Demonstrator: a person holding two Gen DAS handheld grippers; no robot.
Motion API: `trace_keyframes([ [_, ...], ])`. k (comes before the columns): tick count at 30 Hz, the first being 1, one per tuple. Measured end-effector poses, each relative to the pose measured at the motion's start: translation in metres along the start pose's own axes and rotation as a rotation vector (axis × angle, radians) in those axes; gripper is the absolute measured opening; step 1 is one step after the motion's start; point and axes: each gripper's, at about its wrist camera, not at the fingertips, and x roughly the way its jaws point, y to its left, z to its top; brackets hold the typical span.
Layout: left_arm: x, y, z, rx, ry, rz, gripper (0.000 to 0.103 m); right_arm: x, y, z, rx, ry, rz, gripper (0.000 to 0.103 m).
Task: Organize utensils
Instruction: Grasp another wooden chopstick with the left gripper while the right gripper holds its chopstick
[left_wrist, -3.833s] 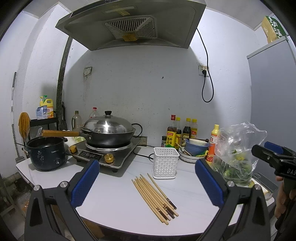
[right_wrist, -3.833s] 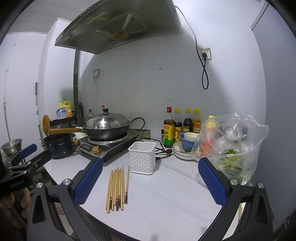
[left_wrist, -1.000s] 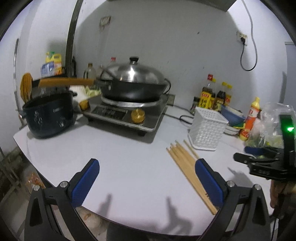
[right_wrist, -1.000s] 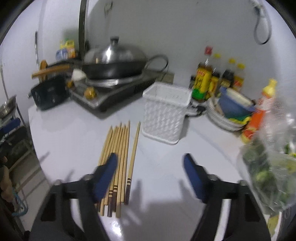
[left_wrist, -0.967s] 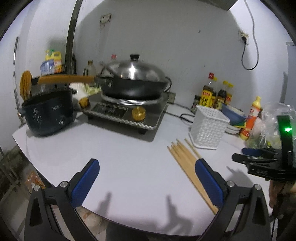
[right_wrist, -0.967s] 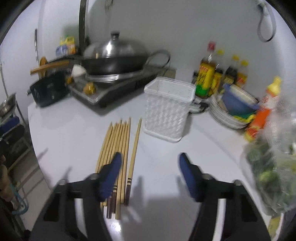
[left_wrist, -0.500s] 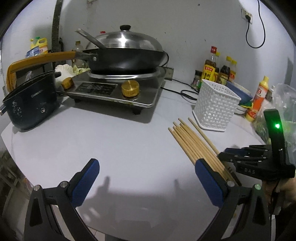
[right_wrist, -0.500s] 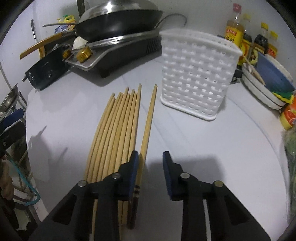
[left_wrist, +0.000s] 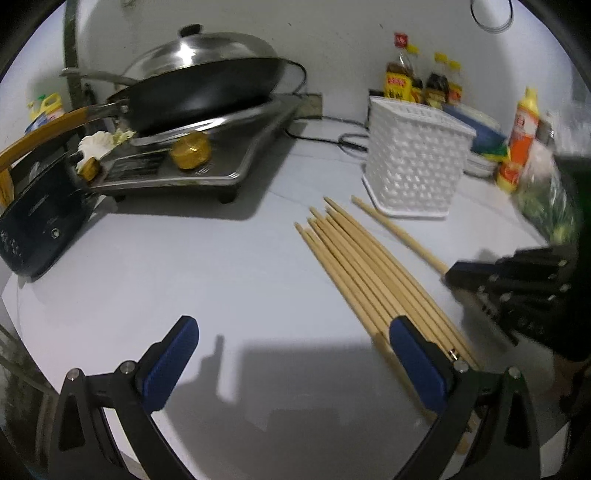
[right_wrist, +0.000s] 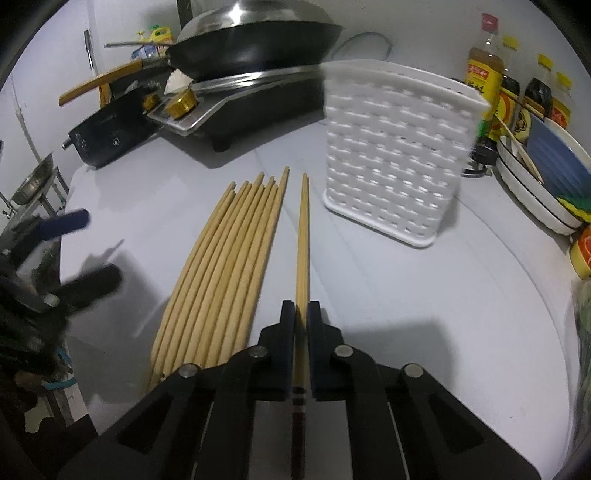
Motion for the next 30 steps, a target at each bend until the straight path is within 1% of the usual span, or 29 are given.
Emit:
trace_keyframes([
  [3, 0.009, -0.015, -0.003, 0.041, 0.024, 0.033, 0.103, -0.006, -0.011, -0.003, 0.007, -0.014, 0.008, 0.006],
  [5, 0.016, -0.022, -0.006, 0.080, 0.049, 0.078, 0.103, -0.008, -0.016, -0.005, 0.011, -0.018, 0.015, 0.006],
  [6, 0.017, -0.024, -0.007, 0.088, 0.049, 0.087, 0.103, -0.008, -0.017, -0.005, 0.011, -0.020, 0.018, 0.006],
  [14, 0.014, -0.018, -0.010, 0.092, 0.060, 0.116, 0.103, -0.011, -0.017, -0.005, 0.005, -0.043, 0.043, 0.006],
  [18, 0.016, -0.016, -0.006, 0.095, 0.071, 0.121, 0.103, -0.013, -0.013, -0.005, 0.001, -0.048, 0.047, 0.006],
  [22, 0.029, -0.012, 0.001, 0.081, 0.104, 0.080, 0.103, -0.013, -0.014, -0.005, 0.006, -0.050, 0.051, 0.006],
  [24, 0.034, -0.008, 0.003, 0.064, 0.118, 0.035, 0.101, -0.014, -0.015, -0.005, 0.007, -0.050, 0.051, 0.006],
  [26, 0.036, -0.003, 0.004, 0.047, 0.129, -0.014, 0.090, -0.014, -0.015, -0.005, 0.006, -0.052, 0.051, 0.006],
  [27, 0.036, -0.002, 0.005, 0.042, 0.132, -0.033, 0.087, -0.014, -0.015, -0.005, 0.006, -0.053, 0.052, 0.006],
  [28, 0.037, -0.002, 0.005, 0.036, 0.134, -0.053, 0.080, -0.014, -0.015, -0.005, 0.004, -0.053, 0.056, 0.006],
  [29, 0.036, 0.000, 0.004, 0.025, 0.137, -0.086, 0.075, -0.013, -0.015, -0.005, 0.003, -0.051, 0.061, 0.006],
  [30, 0.036, -0.001, 0.004, 0.027, 0.133, -0.085, 0.073, -0.012, -0.015, -0.006, 0.004, -0.047, 0.064, 0.006],
])
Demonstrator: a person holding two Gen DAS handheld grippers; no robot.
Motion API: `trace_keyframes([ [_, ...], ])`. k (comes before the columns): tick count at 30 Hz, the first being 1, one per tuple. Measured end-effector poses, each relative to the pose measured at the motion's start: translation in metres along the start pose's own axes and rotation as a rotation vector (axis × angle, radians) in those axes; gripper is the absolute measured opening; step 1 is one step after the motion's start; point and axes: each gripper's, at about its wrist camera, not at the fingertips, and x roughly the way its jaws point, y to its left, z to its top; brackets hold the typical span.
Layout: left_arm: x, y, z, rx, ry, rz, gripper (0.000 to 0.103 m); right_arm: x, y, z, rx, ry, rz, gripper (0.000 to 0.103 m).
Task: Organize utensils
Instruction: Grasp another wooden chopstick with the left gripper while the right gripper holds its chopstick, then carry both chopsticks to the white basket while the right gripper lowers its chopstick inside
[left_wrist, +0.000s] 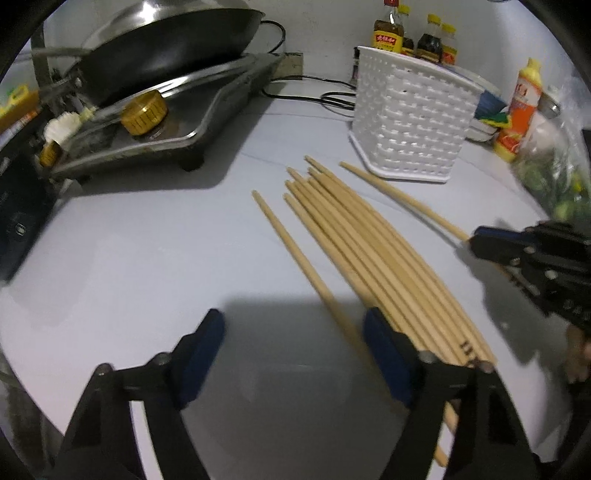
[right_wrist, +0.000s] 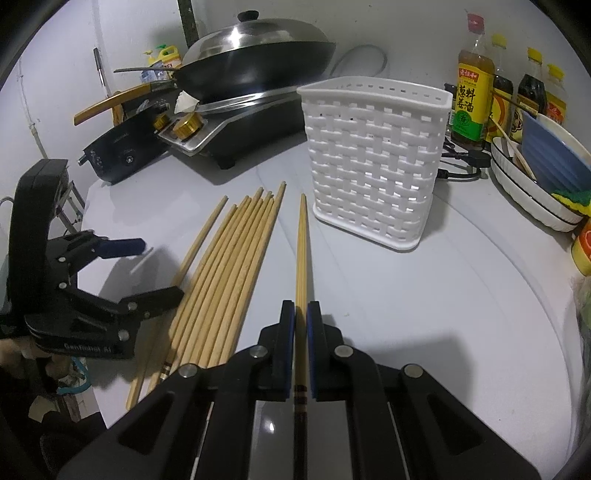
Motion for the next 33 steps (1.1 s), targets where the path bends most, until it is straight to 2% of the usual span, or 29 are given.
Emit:
trace_keyframes([
  [3, -0.001, 0.001, 0.001, 0.016, -0.005, -0.013, 0.055, 0.006, 0.001, 0.001, -0.006, 0.020, -0.002, 0.006],
  [5, -0.003, 0.004, 0.003, 0.019, -0.007, -0.015, 0.031, 0.010, 0.004, 0.003, -0.018, 0.032, -0.009, 0.006],
  [7, -0.003, 0.008, 0.006, 0.018, -0.005, -0.018, 0.021, 0.014, 0.007, 0.005, -0.027, 0.046, -0.014, 0.006],
  [9, -0.003, 0.010, 0.007, 0.020, -0.006, -0.026, 0.017, 0.020, 0.011, 0.008, -0.040, 0.059, -0.054, 0.008],
  [10, -0.003, 0.010, 0.006, 0.021, -0.009, -0.030, 0.013, 0.022, 0.013, 0.010, -0.047, 0.061, -0.072, 0.015],
  [12, -0.002, 0.011, 0.007, 0.021, -0.010, -0.043, 0.012, 0.027, 0.019, 0.014, -0.082, 0.063, -0.109, 0.025],
  [15, -0.003, 0.013, 0.005, 0.008, -0.014, -0.074, 0.006, 0.034, 0.025, 0.020, -0.102, 0.058, -0.106, 0.025],
  [16, -0.004, 0.014, 0.005, -0.004, -0.014, -0.089, 0.005, 0.036, 0.026, 0.022, -0.105, 0.060, -0.108, 0.023],
  [17, -0.005, 0.016, 0.003, -0.017, -0.015, -0.111, 0.005, 0.038, 0.027, 0.024, -0.108, 0.065, -0.105, 0.017],
  [18, -0.006, 0.017, 0.001, -0.027, -0.017, -0.127, 0.005, 0.039, 0.028, 0.026, -0.109, 0.071, -0.102, 0.006],
  [23, -0.022, 0.024, -0.006, -0.068, -0.059, -0.161, 0.005, 0.032, 0.028, 0.031, -0.093, 0.076, -0.062, 0.006],
  [27, -0.040, 0.030, -0.004, -0.088, -0.114, -0.167, 0.005, 0.009, 0.030, 0.039, -0.075, 0.024, -0.028, 0.006],
  [33, -0.074, 0.030, 0.011, -0.075, -0.213, -0.187, 0.005, -0.052, 0.028, 0.077, -0.036, -0.140, 0.026, 0.006],
])
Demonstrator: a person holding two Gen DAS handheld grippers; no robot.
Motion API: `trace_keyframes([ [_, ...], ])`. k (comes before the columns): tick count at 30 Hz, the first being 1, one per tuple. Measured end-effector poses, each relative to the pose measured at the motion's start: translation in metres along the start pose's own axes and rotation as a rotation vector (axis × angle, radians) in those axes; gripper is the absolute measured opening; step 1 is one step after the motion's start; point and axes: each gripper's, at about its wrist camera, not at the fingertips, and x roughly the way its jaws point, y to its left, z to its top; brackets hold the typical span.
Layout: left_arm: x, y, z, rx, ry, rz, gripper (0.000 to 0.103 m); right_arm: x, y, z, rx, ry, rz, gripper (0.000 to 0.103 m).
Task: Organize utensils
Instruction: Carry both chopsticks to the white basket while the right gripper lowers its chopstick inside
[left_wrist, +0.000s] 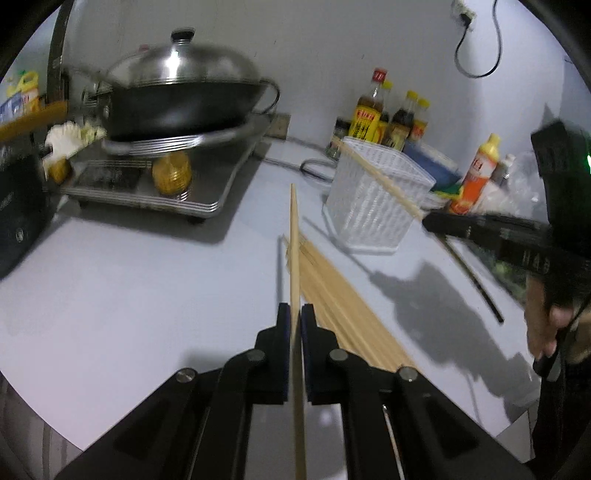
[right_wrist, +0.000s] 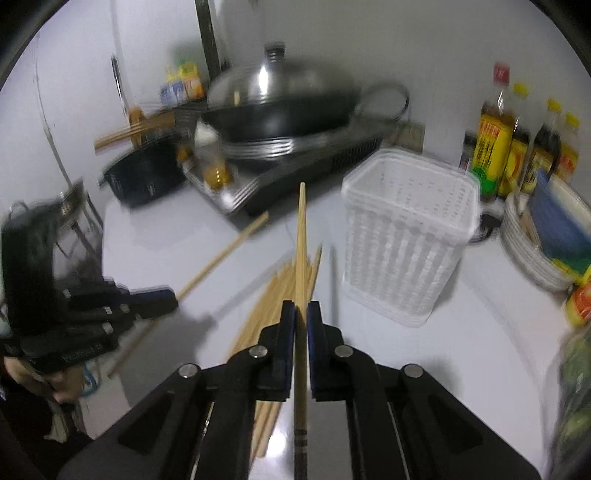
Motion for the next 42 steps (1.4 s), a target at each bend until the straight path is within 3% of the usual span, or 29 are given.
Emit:
trace_keyframes([
  [7, -0.032, 0.000, 0.033, 0.034, -0.122, -0.016, 0.005, -0.033, -0.025, 0.069, -0.002, -0.125, 0.008, 0.006],
  [12, -0.038, 0.010, 0.053, 0.020, -0.171, -0.030, 0.005, -0.024, -0.038, 0.110, -0.005, -0.149, -0.009, 0.006],
  [19, -0.038, 0.021, 0.069, 0.002, -0.207, -0.038, 0.005, 0.023, -0.060, 0.154, -0.025, -0.148, -0.038, 0.006],
  [28, -0.029, 0.038, 0.077, -0.031, -0.209, -0.032, 0.005, 0.079, -0.073, 0.143, -0.067, -0.082, -0.091, 0.006],
  [33, -0.024, 0.035, 0.076, -0.035, -0.205, -0.034, 0.005, 0.091, -0.070, 0.121, -0.112, -0.073, -0.074, 0.006],
  [37, -0.023, 0.031, 0.074, -0.042, -0.205, -0.040, 0.005, 0.102, -0.061, 0.106, -0.163, -0.010, -0.080, 0.006],
  [42, -0.024, 0.031, 0.071, -0.074, -0.210, -0.038, 0.005, 0.098, -0.066, 0.096, -0.129, -0.002, -0.088, 0.006],
])
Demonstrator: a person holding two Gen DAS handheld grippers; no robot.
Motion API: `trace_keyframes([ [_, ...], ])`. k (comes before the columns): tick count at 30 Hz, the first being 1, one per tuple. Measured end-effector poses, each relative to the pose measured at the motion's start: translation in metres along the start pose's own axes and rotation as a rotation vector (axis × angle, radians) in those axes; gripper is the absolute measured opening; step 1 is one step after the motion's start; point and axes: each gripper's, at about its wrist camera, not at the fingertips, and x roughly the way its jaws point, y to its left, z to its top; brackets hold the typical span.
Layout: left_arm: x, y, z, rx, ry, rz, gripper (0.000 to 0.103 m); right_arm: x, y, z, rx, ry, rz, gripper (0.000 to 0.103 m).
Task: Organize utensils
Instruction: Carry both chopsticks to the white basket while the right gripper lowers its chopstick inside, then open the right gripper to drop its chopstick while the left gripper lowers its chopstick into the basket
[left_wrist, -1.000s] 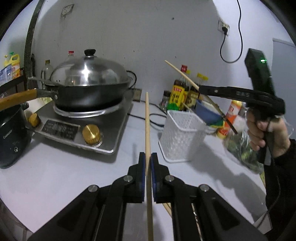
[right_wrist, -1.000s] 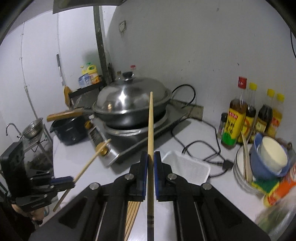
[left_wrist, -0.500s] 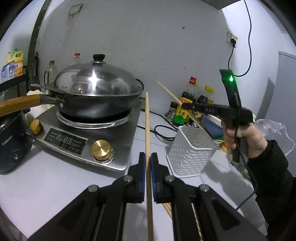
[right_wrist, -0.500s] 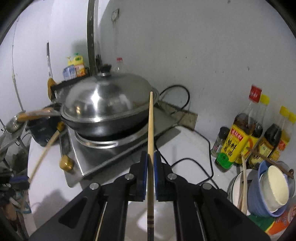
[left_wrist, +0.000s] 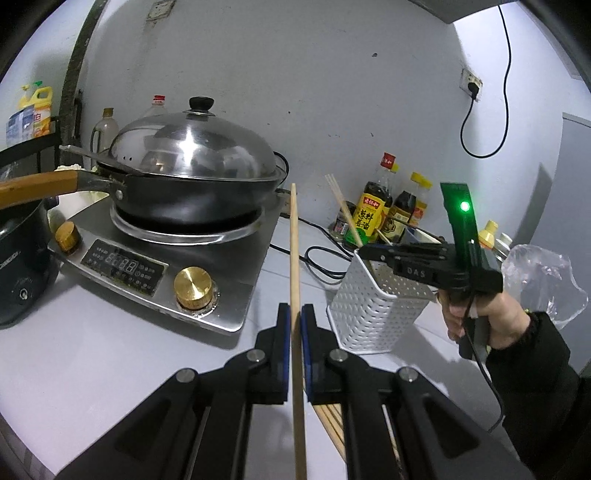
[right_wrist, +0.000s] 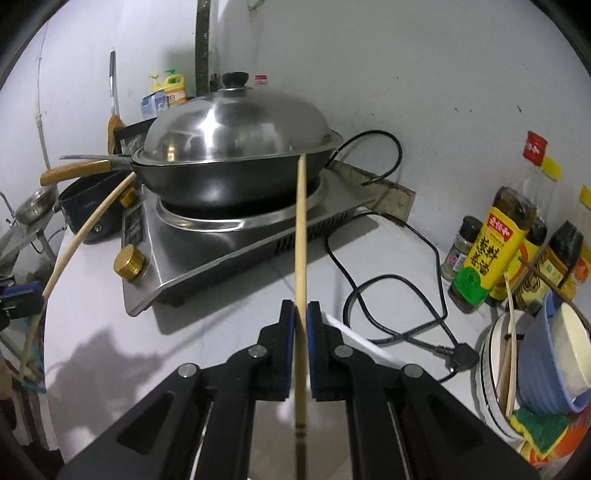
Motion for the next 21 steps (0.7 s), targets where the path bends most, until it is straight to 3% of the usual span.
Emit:
trace_keyframes([
  [5, -0.006, -0.011, 0.005, 0.004, -0.024, 0.000, 0.005, -0.002, -0.009, -0.016, 0.035, 0.047, -0.010, 0.006],
  [8, -0.006, -0.019, 0.010, 0.000, -0.036, -0.012, 0.005, -0.016, -0.013, -0.024, 0.066, 0.031, -0.013, 0.006],
  [15, 0.010, -0.046, 0.027, -0.036, -0.059, -0.053, 0.005, -0.078, -0.024, -0.037, 0.118, -0.076, -0.023, 0.028],
  [20, 0.040, -0.066, 0.048, -0.088, -0.051, -0.101, 0.005, -0.121, -0.033, -0.049, 0.177, -0.168, -0.017, 0.035],
  [21, 0.048, -0.071, 0.053, -0.097, -0.049, -0.103, 0.005, -0.126, -0.035, -0.050, 0.186, -0.185, -0.020, 0.042],
])
